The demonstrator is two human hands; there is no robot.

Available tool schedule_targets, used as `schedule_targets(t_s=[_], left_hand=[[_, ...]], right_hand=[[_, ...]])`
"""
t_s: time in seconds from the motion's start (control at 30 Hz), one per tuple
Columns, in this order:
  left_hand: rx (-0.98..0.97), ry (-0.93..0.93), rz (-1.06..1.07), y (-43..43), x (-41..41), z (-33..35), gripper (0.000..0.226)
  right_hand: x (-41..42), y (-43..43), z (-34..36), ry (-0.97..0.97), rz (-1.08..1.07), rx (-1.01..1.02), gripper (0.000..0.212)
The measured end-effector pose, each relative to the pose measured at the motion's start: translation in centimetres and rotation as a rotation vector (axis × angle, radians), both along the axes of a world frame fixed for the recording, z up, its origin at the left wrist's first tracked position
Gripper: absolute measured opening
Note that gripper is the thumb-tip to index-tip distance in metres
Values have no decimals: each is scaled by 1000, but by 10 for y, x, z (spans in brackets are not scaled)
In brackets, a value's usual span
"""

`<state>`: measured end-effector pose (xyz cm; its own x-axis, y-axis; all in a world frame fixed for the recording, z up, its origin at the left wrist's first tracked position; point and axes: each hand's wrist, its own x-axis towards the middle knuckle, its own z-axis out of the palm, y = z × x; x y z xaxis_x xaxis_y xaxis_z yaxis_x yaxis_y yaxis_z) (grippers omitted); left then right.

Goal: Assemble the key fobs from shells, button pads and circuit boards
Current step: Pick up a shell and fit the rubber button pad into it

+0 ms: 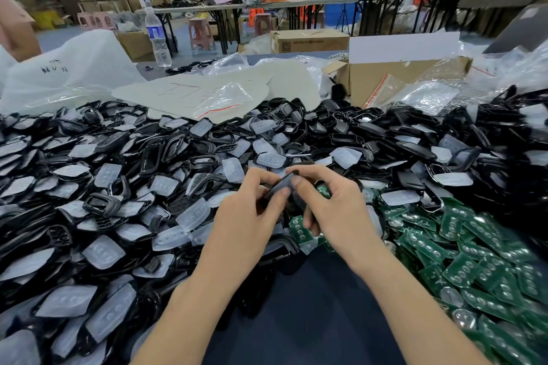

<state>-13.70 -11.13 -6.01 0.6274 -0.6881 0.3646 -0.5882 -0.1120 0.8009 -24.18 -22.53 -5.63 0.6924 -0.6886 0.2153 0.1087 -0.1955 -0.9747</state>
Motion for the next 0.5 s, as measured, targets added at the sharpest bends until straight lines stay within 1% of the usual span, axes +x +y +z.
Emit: schedule_targets(t_s=[0.07,0.13,0.2,0.3,0.4,0.5], left_hand=[[-8,-133,53,0,1,-1,10],[-56,-286,94,0,0,1,10],[-130,-437,106,1,0,5,8],[-211,-565,103,4,1,8,5],[-237,-624,82,5,0,10,8],[-242,-651,51,6,-1,9,8]], right_hand=[[2,3,-2,15,6,-49,19],[3,3,-2,0,11,-52,23],[2,0,0,-40,23,-11,30],[0,-6,0,-50,17,68,37],[2,-9,-2,-40,19,229,42],[7,-11,-1,-130,18,488,44]])
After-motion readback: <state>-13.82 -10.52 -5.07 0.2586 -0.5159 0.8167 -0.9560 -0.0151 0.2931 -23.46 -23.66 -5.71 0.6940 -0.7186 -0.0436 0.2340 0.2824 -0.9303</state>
